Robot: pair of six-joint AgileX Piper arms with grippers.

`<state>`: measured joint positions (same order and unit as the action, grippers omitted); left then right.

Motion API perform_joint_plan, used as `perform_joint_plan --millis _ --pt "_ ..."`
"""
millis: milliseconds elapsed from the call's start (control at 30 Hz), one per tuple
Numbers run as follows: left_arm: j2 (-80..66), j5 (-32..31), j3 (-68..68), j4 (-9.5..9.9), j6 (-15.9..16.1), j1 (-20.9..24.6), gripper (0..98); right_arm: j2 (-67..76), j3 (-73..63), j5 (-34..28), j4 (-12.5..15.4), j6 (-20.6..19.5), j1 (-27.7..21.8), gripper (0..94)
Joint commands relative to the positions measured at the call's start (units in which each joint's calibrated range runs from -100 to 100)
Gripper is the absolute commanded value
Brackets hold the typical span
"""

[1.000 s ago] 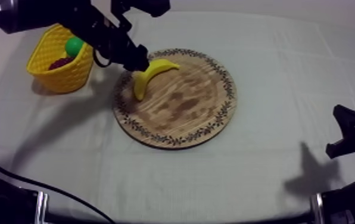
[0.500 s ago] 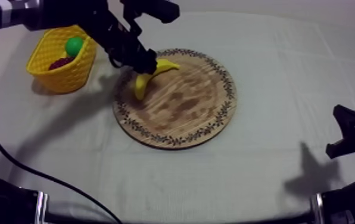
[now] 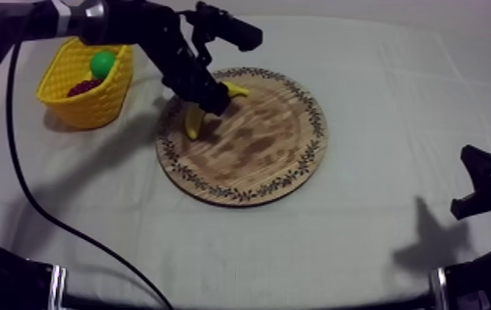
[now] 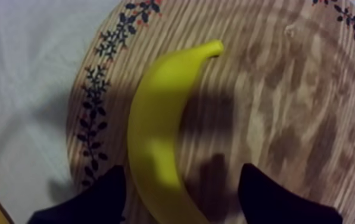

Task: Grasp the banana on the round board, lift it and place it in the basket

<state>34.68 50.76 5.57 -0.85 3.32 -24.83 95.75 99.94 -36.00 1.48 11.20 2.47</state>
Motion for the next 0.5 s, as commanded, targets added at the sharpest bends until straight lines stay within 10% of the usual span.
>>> perform_joint_plan --millis 0,467 --pt "1.17 0.3 -1.17 -0.04 0.09 0.12 69.2 0.0 -0.05 0.03 0.01 0.01 -0.02 0.3" --pt "6.35 1.78 -6.6 -0.38 0.82 2.05 63.0 0.0 -0.05 0.03 0.01 0.01 -0.02 0.3"
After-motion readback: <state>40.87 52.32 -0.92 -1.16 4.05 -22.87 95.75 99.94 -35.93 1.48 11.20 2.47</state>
